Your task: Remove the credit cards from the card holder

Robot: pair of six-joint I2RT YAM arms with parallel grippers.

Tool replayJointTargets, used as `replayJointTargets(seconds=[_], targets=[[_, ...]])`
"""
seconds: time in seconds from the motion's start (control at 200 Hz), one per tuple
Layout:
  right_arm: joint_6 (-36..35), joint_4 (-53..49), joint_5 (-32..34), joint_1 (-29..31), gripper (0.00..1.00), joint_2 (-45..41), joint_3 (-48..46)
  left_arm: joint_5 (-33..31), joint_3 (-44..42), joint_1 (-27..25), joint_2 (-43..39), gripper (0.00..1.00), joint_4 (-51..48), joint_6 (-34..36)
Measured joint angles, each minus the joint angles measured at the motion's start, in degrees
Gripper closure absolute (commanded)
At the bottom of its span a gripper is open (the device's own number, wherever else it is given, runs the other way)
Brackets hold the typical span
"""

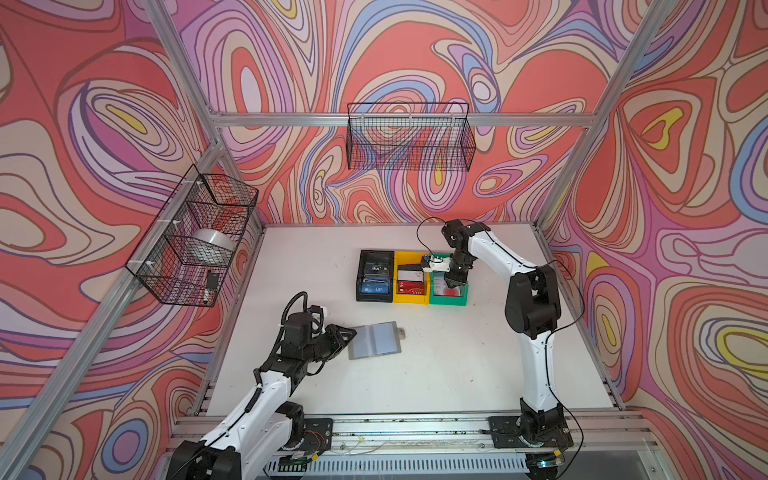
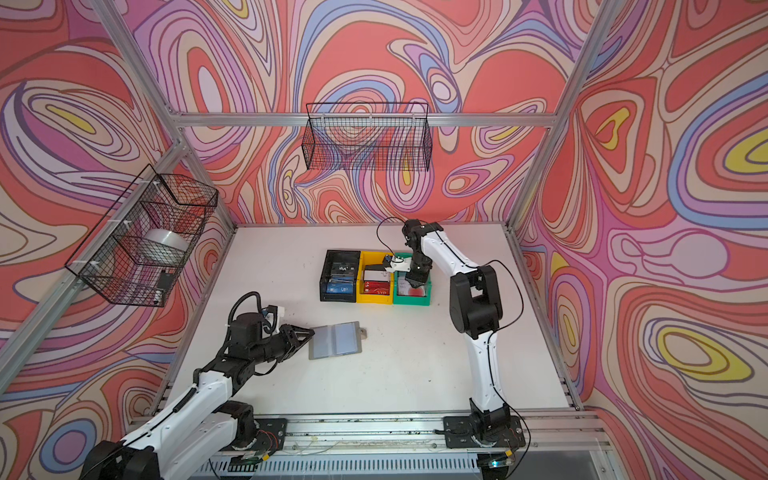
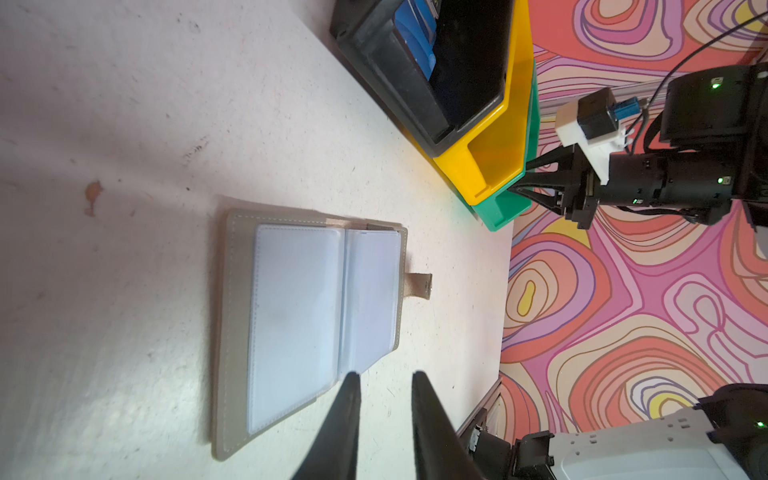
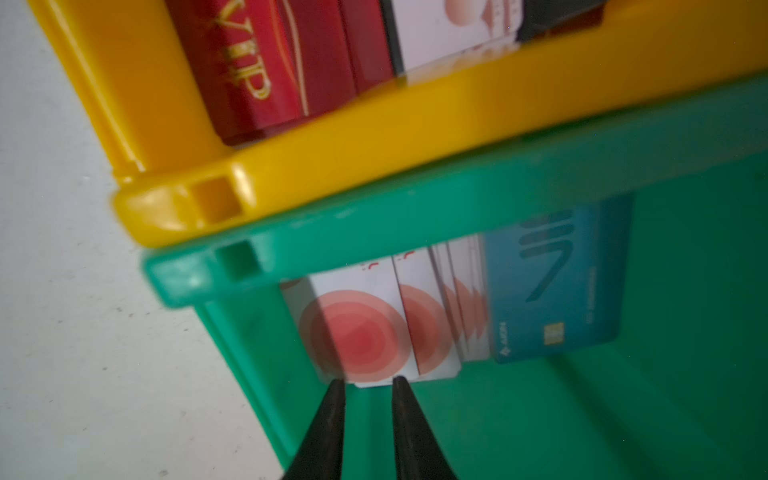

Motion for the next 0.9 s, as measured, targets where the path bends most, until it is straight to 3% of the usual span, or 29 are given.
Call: replayJointTargets(seconds=[0.25,0.28,0.285,0.295,0.311,0.446,0.551,0.656,0.761,0.897], targets=[[9.66,17.77,3.56,-0.72,0.67,-11.23,-11.91,-1.86,4.52,0.0,-0.07,0.54,-5.09,3.28],[11.28,20.65,3.39,-0.96,0.65,-13.97,-14.38,-2.4,5.31,0.0,-0.13,0.34,-6.14,4.02],[11.45,20.94,3.37,-0.98,0.65,-14.29,-14.67,-2.49,5.53,0.0,-0.15,0.18,-6.47,4.17],[12.22,22.08,3.32,-1.09,0.64,-15.47,-15.69,-2.64,5.81,0.0,-0.17,0.05,-6.82,4.46],[12.87,23.21,3.13,-1.22,0.62,-16.59,-16.76,-3.06,6.36,0.0,-0.17,0.01,-7.58,5.09],[22.05,38.56,0.15,-4.13,0.47,-32.74,-31.36,-7.37,13.14,0.0,-0.2,0.0,-15.41,9.79],[29.24,49.86,-1.16,-7.61,0.46,-43.17,-41.57,-12.57,19.52,0.04,-0.2,0.0,-19.91,14.99],[34.84,58.62,-1.22,-10.19,0.44,-48.06,-49.51,-20.28,24.06,0.13,-0.48,0.0,-21.46,21.77],[39.98,67.04,-2.03,-11.98,0.44,-49.07,-58.4,-28.3,22.84,0.17,-2.03,0.0,-17.4,29.97],[45.11,75.95,-2.62,-13.9,0.44,-47.34,-67.73,-37.07,12.61,0.66,-2.12,0.0,-1.51,40.57]])
